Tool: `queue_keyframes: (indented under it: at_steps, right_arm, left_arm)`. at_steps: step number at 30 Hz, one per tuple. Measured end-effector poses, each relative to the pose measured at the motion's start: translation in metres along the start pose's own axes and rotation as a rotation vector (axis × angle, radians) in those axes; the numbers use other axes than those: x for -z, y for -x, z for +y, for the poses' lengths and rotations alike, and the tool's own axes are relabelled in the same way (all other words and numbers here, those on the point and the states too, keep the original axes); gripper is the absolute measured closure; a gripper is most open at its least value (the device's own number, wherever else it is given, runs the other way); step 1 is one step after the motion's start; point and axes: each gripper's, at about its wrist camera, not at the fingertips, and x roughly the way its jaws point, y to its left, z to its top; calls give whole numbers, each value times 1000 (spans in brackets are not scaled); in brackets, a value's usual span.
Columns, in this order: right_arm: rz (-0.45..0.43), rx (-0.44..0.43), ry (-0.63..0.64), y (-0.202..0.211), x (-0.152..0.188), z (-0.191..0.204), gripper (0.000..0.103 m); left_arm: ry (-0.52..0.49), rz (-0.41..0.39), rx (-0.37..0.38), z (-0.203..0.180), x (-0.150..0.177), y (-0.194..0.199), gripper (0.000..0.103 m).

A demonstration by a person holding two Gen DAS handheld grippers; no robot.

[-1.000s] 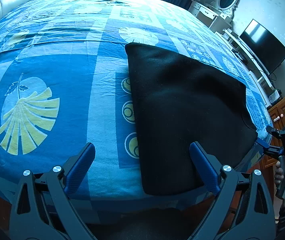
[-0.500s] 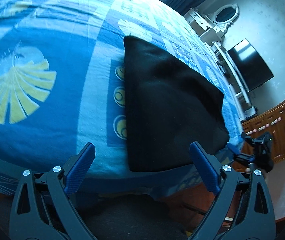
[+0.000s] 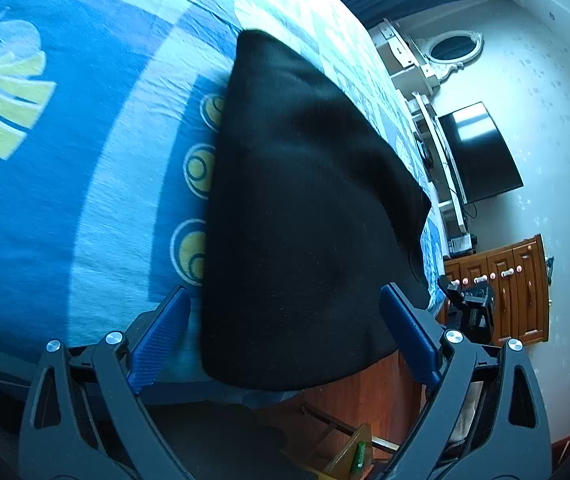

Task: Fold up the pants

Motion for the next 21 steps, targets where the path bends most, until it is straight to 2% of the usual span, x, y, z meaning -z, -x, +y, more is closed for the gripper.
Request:
queue_keyframes:
  at_steps: [3, 4, 6, 7, 8, 10, 12, 16, 21]
  right_arm:
    - [9, -2, 19, -6, -1, 4, 18]
    - [13, -2, 28, -7, -2, 5, 18]
    - [19, 7, 58, -10, -2, 10, 20]
    - [21, 23, 73, -12, 0, 14, 23]
    - [30, 65, 104, -16, 1, 18, 35]
    - [39, 114, 138, -21, 1, 22, 48]
    - [28, 115, 144, -23, 1, 25, 52]
    - [16, 126, 155, -25, 3, 31, 54]
    - [31, 136, 179, -37, 6, 43, 54]
  left_arm:
    - [1, 4, 5, -1, 0, -6, 10]
    - [3, 2, 1, 0, 1, -8, 20]
    - [-6, 5, -36, -2, -1, -12, 29]
    - [-15, 3, -51, -2, -2, -12, 34]
    - [-42, 0, -84, -7, -2, -14, 36]
    - [-81, -6, -127, -13, -2, -14, 43]
    - [-102, -11, -150, -15, -1, -11, 48]
    - [-148, -27, -190, -22, -2, -6, 58]
    - [-196, -44, -225, -23, -6, 4, 62]
